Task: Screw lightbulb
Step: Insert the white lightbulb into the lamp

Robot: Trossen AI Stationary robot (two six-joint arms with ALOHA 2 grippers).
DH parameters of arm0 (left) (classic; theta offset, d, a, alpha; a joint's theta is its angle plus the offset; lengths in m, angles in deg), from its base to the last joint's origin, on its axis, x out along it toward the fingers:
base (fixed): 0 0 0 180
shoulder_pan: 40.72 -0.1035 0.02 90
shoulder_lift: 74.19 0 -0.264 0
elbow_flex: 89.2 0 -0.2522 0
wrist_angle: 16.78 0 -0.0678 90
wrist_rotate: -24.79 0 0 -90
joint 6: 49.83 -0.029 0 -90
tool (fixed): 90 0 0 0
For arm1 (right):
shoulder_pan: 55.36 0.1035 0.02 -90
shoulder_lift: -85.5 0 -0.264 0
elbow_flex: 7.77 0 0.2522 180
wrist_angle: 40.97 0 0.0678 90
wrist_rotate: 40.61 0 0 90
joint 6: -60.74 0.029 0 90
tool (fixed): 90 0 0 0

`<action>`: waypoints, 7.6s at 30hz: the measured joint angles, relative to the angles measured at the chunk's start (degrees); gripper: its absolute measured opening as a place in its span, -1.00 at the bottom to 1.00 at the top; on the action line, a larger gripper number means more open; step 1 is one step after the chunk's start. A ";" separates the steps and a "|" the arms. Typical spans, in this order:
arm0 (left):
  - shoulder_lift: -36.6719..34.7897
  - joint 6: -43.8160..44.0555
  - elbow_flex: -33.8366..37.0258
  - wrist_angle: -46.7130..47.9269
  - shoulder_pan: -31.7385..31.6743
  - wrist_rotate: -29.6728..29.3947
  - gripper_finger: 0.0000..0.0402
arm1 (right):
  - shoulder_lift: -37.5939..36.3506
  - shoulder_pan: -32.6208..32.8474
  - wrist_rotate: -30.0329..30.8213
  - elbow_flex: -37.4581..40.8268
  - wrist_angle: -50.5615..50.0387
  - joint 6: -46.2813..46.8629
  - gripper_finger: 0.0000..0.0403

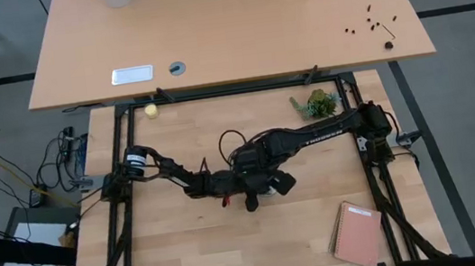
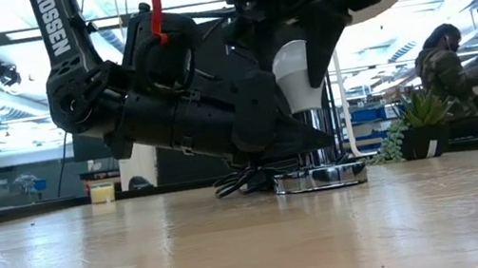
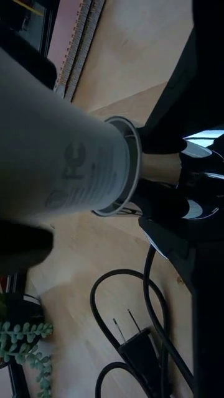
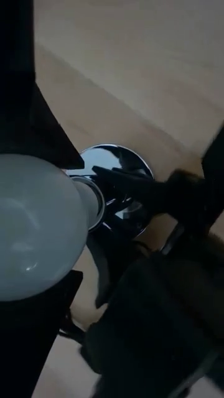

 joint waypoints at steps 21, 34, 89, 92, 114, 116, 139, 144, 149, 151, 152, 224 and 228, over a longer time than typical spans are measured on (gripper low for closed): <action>0.00 -0.02 0.04 0.07 0.00 -0.01 -0.05 | 0.26 -0.05 1.61 0.31 2.14 61.40 0.39; 0.02 0.21 0.04 0.07 0.00 -0.05 -0.05 | 0.28 -0.08 0.66 0.31 2.08 54.72 0.67; 0.05 0.04 0.04 -0.16 0.00 -0.16 -0.05 | 0.20 -0.62 -1.16 -1.73 -2.94 -10.81 0.86; 0.04 0.04 0.04 -0.04 0.00 -0.14 -0.05 | 0.20 -0.38 -1.03 -1.13 -1.65 -10.73 0.86; 0.02 0.04 0.04 0.07 0.00 -0.09 -0.05 | 0.20 -1.18 -2.19 -1.13 -2.10 -10.83 0.56; 0.02 0.04 0.04 0.08 0.00 -0.09 -0.05 | 0.20 -1.14 -2.17 -1.06 -2.01 -10.83 0.46; 0.02 0.02 0.11 0.13 0.00 -0.03 -0.05 | 0.02 -1.22 -0.95 0.47 1.68 37.15 0.40; 0.02 0.05 0.11 0.11 0.00 -0.03 -0.05 | 0.11 -1.53 0.17 0.49 1.45 57.88 0.40; 0.02 0.09 0.09 0.09 0.00 -0.14 -0.05 | 0.24 -1.62 -0.68 0.12 1.05 58.72 0.44; 0.02 0.14 0.04 0.09 0.00 -0.11 -0.05 | 0.37 -1.62 -0.89 -0.85 0.08 51.81 0.49; 0.02 0.15 0.04 0.11 0.00 -0.07 -0.05 | 0.37 -1.62 -0.90 -1.33 -0.22 47.48 0.52; 0.02 -0.07 0.05 0.15 0.04 -0.18 -0.05 | 2.31 -0.66 -2.82 -4.66 -2.84 -5.84 0.87; 0.02 -0.04 0.04 0.15 0.04 -0.16 -0.05 | 2.32 -0.79 -0.78 -3.76 -3.53 -16.49 0.85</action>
